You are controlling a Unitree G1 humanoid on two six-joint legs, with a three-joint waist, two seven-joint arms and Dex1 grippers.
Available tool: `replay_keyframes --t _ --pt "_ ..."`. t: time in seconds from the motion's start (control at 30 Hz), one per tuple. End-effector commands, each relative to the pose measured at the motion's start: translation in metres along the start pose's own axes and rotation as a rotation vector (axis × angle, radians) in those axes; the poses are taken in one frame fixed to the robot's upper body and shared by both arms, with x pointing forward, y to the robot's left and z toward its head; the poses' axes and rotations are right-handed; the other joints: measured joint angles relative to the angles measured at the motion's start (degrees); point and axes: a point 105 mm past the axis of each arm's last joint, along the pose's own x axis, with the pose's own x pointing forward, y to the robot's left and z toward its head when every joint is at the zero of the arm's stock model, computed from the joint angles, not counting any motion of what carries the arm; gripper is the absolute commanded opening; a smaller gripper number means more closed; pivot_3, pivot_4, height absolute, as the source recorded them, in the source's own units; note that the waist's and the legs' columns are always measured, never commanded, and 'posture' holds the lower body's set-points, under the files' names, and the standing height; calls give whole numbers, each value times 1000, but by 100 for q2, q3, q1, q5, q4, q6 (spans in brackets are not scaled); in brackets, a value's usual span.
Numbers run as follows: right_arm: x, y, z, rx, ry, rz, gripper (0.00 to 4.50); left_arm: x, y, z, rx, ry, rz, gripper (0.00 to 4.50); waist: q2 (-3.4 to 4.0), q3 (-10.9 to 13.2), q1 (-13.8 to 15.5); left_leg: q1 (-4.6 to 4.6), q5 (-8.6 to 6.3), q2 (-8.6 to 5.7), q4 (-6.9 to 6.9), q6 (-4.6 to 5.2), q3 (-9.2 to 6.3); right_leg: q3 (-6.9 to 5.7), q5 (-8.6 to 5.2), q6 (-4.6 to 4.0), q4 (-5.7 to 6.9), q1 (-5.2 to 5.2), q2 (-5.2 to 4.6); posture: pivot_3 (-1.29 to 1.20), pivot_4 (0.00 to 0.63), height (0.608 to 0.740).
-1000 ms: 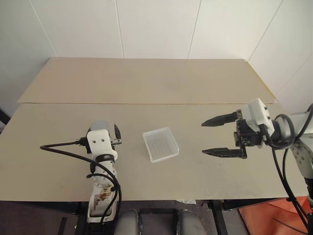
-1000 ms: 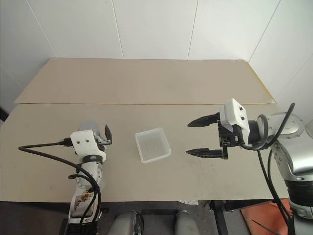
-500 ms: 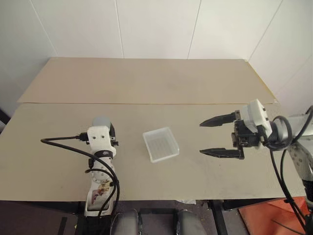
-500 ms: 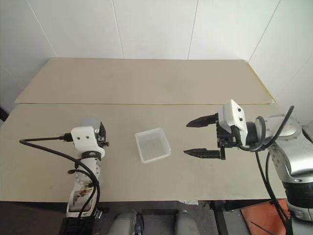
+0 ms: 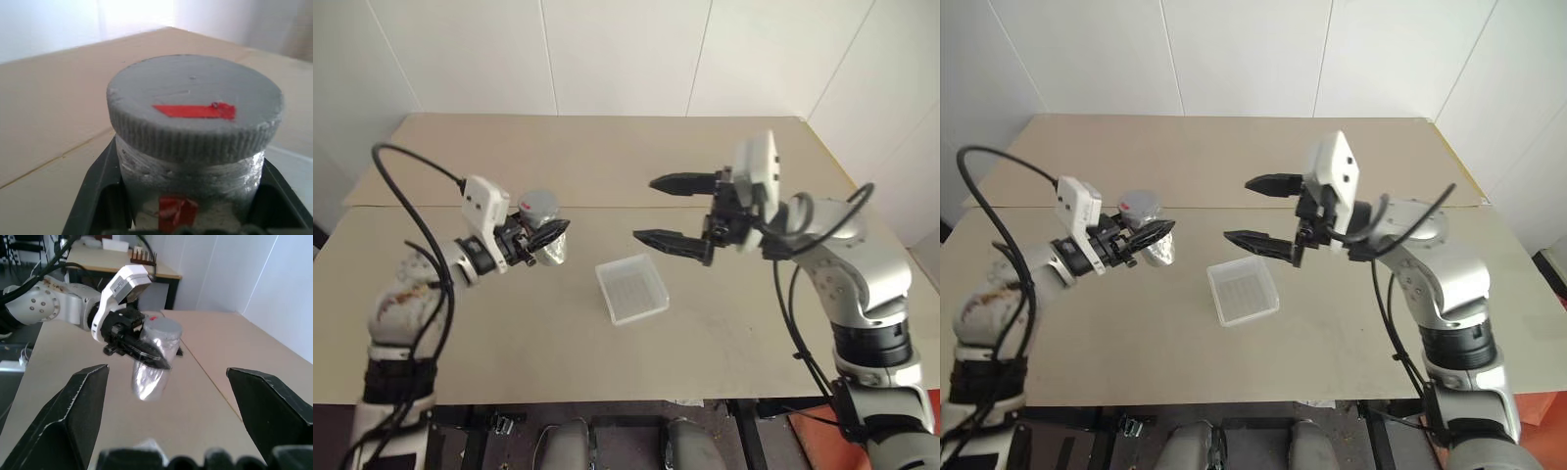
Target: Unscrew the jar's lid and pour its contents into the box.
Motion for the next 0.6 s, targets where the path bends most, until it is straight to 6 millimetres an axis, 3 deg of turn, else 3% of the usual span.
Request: replay_keyframes --t 0.03,0.13,0.23,0.57,0.6 --pt "23 -1 13 4 -18 -16 4500 7 -21 18 1 -19 -266 2032 1 1 -2 1 0 0 0 0 0 -1 0 0 0 1 1 0 150 740" --pt "48 -3 17 40 -13 -35 4500 14 -31 25 18 -16 -412 2032 2 1 -16 -2 1 1 0 -2 10 -1 0 0 4 -1 3 0 150 740" --pt "60 -2 16 56 -4 -44 4500 22 -36 29 75 -34 -487 2032 2 1 -16 -8 3 2 0 -5 28 -4 0 0 9 -5 5 0 150 740" --pt "65 -3 11 100 23 -50 4500 36 -42 34 166 -82 -534 2032 2 1 -60 -19 3 5 0 -4 33 -4 1 -1 12 -11 8 0 150 740" --pt "65 -3 10 102 23 -50 4318 36 -42 34 165 -84 -533 2032 2 1 -66 -18 3 5 0 -4 33 -5 1 -1 10 -11 8 0 150 740"
